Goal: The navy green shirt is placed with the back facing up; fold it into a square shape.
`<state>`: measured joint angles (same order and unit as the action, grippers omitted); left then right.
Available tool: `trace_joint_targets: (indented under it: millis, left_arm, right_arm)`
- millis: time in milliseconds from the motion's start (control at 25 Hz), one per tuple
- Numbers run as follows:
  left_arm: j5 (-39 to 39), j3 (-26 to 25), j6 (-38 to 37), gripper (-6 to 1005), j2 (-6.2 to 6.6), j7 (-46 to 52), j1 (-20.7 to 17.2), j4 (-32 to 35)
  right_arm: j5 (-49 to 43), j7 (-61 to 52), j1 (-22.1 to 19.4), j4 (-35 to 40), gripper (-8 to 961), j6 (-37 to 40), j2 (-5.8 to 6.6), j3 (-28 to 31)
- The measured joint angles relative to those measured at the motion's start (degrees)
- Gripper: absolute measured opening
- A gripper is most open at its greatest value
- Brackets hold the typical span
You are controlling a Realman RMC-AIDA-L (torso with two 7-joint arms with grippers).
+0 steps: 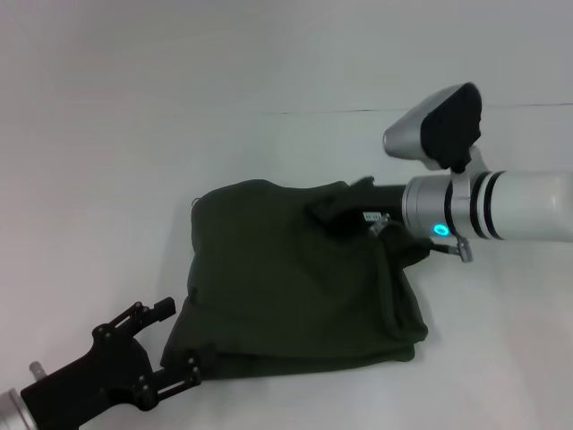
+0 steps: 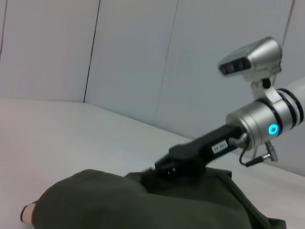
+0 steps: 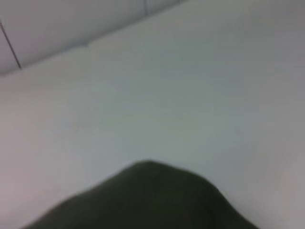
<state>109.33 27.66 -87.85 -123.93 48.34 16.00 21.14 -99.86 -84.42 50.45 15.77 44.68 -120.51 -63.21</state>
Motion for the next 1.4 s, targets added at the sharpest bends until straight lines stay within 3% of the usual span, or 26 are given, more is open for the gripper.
trace_joint_targets:
  millis: [240,440,600,880,1000,1160,1400]
  left_arm:
    - [-0.07,-0.30,0.42,887,0.00,0.05,0.20,0.03]
    - [-0.16,-0.33,0.58,886,0.00,0.15,0.26,-0.14]
    - [-0.18,-0.33,0.59,886,0.00,0.20,0.30,-0.25]
    - [-0.17,-0.32,0.60,887,0.00,1.46,0.53,0.05]
    - [-0.17,-0.32,0.65,887,0.00,1.60,0.67,0.11]
    - [-0.17,-0.40,1.12,887,0.00,1.62,0.91,0.03]
    - [-0.18,-0.77,1.31,886,-0.03,1.65,1.11,-0.14]
  right_arm:
    - [2.00,2.42,-0.47,3.07,0,8.71,0.07,-0.53]
    - [2.05,5.75,0.26,3.03,-1,14.11,-0.36,-4.28]
    - [2.07,5.10,1.48,1.65,-1,10.80,-0.48,-7.96]
    - [2.04,-1.10,3.88,-1.06,-1,-1.65,-0.54,-17.44]
    - [2.29,-1.12,3.62,-0.61,0,-2.49,-0.61,-18.42]
    - [5.43,1.41,1.97,1.48,0,-2.28,-0.59,-18.32]
    - [16.68,2.91,-5.42,10.17,0,0.67,0.28,-17.88]
